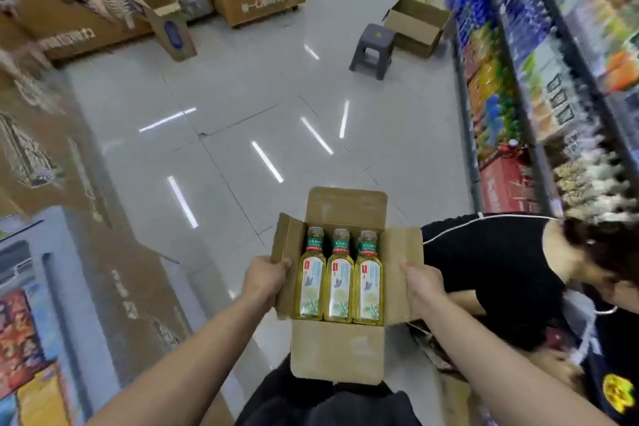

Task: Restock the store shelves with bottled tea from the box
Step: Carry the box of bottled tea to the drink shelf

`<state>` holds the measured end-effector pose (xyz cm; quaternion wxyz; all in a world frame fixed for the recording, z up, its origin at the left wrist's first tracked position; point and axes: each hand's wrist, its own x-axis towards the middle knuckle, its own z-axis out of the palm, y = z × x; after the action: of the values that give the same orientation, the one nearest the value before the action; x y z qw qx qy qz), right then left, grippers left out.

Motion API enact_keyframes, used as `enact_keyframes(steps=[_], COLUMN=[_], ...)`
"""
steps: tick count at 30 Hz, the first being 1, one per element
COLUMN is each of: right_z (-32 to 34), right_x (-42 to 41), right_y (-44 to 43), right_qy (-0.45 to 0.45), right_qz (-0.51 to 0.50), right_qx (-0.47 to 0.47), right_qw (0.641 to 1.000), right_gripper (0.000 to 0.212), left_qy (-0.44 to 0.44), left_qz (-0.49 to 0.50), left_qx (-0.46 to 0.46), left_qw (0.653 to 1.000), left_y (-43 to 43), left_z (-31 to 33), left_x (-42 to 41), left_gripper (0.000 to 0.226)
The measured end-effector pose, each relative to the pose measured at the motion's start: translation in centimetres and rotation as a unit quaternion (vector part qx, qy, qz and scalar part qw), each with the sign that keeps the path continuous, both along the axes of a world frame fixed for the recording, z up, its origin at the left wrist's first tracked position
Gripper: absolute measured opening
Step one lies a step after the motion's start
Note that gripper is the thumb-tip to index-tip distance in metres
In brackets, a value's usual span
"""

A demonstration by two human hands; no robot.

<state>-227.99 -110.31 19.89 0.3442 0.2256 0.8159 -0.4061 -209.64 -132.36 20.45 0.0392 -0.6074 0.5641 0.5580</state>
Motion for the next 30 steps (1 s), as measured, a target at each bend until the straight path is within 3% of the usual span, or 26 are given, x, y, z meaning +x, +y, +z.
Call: enact_keyframes(steps=[12,21,27,30], right_z=[1.6,2.0,2.2,2.7], right_x=[-27.1,-50.1,-65.8,-73.4], right_y=[-23.9,-40.3,-51.5,-57.2], right_qy=[0.031,0.039,0.019,0.026], right_qz=[-0.040,-0.045,-0.052,-0.050], right_qx=[-0.035,-0.062,-0.044,-0.020], right_qw=[0.998,0.996,0.998,0.998], right_gripper=[0.053,0.029,0.051,0.049], left_qy=[-0.018,-0.014,-0.015,-0.011], left_qz=[-0.066,-0.090,-0.088,-0.091], left_qx=[-0.027,-0.057,-0.056,-0.053], left_qw=[0.997,0.994,0.994,0.994], left_y=[-25.2,-41.8,-52.6,-58.1], left_z=[0.6,1.2,0.9,0.9], left_x=[-29.1,-52.9,-68.4,-76.3], left_gripper=[0.023,0.024,0.024,0.022])
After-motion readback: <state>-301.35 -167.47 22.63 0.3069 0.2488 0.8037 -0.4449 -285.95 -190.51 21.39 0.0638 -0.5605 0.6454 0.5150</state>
